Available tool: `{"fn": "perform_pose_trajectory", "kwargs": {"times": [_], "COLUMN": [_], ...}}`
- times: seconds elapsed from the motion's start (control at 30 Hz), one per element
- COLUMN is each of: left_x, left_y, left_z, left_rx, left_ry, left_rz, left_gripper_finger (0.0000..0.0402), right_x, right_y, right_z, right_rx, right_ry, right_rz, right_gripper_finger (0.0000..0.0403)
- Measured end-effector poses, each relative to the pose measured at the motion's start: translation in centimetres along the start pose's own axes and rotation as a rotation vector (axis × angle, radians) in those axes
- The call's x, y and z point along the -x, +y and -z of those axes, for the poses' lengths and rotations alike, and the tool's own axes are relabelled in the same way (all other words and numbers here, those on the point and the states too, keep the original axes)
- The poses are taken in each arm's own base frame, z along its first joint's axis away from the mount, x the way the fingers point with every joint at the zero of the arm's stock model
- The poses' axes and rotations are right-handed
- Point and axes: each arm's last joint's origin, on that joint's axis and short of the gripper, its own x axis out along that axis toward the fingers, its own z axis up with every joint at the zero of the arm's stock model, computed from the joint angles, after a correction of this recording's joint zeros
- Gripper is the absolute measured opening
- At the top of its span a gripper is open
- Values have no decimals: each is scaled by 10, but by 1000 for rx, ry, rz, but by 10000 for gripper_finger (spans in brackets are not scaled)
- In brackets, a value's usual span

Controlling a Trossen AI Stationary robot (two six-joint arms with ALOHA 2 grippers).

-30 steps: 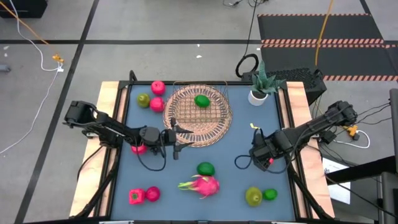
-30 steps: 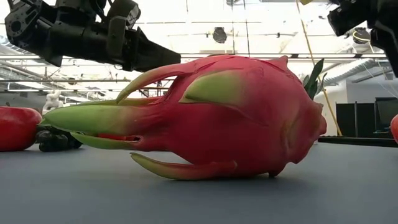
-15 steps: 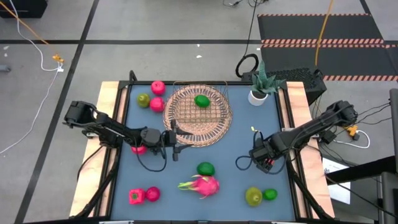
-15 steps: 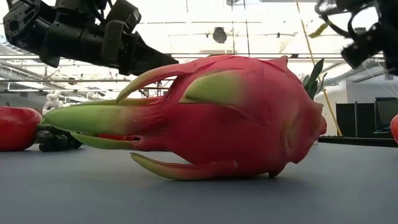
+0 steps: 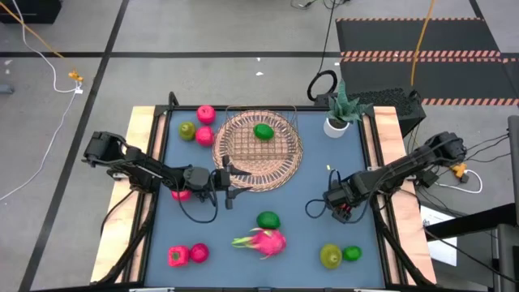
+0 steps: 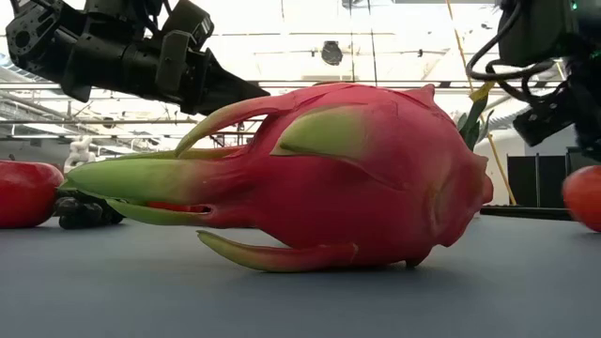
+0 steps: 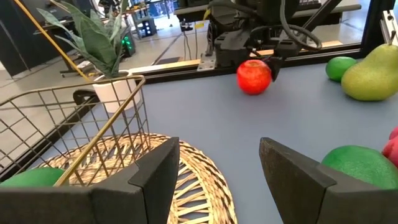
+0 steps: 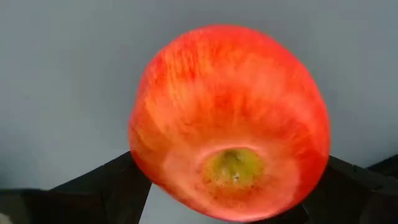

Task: Build produce basket
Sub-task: Put the apple into the gold wire basket

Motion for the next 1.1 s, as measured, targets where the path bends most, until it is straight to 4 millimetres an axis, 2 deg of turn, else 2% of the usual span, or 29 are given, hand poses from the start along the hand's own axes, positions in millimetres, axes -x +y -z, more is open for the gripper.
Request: {"fn": "perform_pose_trajectory", "kwargs": {"times": [0.33,0.5,0.63,0.83,0.97,1.1], "left_x": [0,0,0,0,0,0], "left_y": [0,0,1,2,2,2], "left_z": [0,0,0,0,0,0], "left_rx": [20,26,8,5,6,5], "left_ry": [0,1,3,4,0,0], "left_rz": [0,-11,-36,-60,-61,-61], "left_gripper_finger": [225,225,225,225,225,225], "right_x": [1,4,15,54,93,133], "right_y": [-2,-2,5,21,27,22], "right_z": [-7,-10,-13,-23,-37,-56], "right_rx": [-1,-18,5,117,183,162], "right_ry": [-58,-83,-108,-236,-407,-619], "right_rz": [2,9,-26,-85,-93,-69], "right_gripper_finger": [292,288,288,287,287,288]}}
